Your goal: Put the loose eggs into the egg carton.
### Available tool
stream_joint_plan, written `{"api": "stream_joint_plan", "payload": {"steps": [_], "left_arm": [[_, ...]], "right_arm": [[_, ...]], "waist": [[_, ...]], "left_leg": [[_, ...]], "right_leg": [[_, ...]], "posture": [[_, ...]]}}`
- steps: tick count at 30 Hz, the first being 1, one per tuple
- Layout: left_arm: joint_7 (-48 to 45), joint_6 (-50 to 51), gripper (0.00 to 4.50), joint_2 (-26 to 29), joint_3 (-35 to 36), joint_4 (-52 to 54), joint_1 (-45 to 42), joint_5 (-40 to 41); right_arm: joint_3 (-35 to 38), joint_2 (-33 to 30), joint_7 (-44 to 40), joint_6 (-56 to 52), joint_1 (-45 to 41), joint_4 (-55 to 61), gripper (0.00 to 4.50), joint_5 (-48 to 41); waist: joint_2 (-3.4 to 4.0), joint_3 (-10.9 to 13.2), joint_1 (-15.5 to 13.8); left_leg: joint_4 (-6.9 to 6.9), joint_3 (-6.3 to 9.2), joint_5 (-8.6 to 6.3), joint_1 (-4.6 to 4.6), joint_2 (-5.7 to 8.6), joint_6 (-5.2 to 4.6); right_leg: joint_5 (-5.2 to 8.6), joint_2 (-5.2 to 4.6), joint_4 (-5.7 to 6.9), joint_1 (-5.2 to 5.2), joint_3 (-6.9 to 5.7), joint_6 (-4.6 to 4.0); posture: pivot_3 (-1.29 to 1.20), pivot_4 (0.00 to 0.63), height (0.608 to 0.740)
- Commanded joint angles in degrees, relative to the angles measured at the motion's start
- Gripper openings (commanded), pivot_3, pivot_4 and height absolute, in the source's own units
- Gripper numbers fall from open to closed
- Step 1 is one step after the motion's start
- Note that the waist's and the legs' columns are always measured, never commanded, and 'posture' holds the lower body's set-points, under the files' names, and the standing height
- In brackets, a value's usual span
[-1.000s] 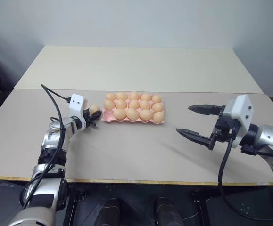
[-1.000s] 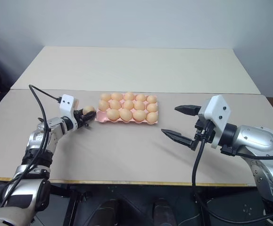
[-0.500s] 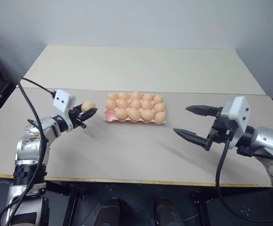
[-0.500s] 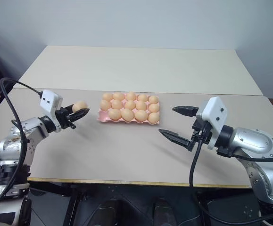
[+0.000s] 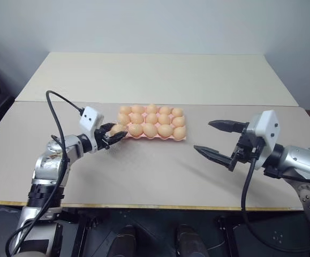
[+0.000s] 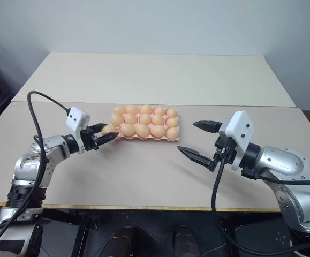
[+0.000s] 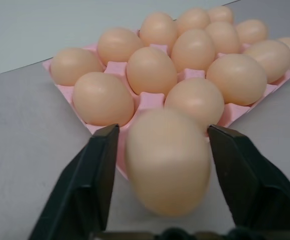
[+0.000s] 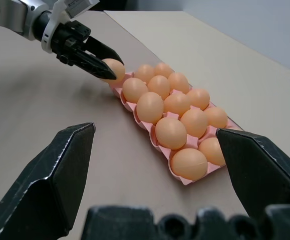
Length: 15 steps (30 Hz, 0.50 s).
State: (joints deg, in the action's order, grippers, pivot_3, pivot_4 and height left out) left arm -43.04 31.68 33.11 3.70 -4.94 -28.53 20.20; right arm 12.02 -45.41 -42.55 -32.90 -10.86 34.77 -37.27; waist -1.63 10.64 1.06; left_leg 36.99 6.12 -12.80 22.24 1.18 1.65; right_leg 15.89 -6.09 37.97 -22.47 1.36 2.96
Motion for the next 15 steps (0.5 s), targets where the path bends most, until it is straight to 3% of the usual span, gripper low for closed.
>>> {"api": "stream_joint_plan", "payload": {"steps": [1,8,15], "left_arm": [[0.3,-0.5,4.48,1.9,3.1,0.8,-1.9,0.5],[-2.0,1.6,4.48,7.2,8.7,5.8,0.6,4.1],[-14.6,-1.7,4.48,18.8,18.4,13.0,12.5,8.8]], "right_arm": [[1.8,0.0,0.7,0.5,-0.1,2.2,4.5,-0.7],[2.3,-0.6,-0.2,1.0,-0.1,1.1,4.5,-0.7],[5.5,-4.2,-5.5,0.9,-1.0,-4.3,4.5,-1.7]], "waist": [[0.0,0.0,0.0],[0.0,0.0,0.1],[0.02,0.0,0.7]], "left_leg": [[0.0,0.0,0.0,0.0,0.0,0.0],[-0.01,0.0,0.0,0.0,0.0,0.0],[-0.05,0.0,0.0,-0.01,-0.05,0.0]], "right_leg": [[0.0,0.0,0.0,0.0,0.0,0.0],[0.0,0.0,0.0,-0.01,0.0,0.0],[0.0,0.02,-0.01,-0.03,0.01,0.0]], "posture": [[0.0,0.15,0.74],[0.0,0.15,0.74],[0.0,0.15,0.74]]}}
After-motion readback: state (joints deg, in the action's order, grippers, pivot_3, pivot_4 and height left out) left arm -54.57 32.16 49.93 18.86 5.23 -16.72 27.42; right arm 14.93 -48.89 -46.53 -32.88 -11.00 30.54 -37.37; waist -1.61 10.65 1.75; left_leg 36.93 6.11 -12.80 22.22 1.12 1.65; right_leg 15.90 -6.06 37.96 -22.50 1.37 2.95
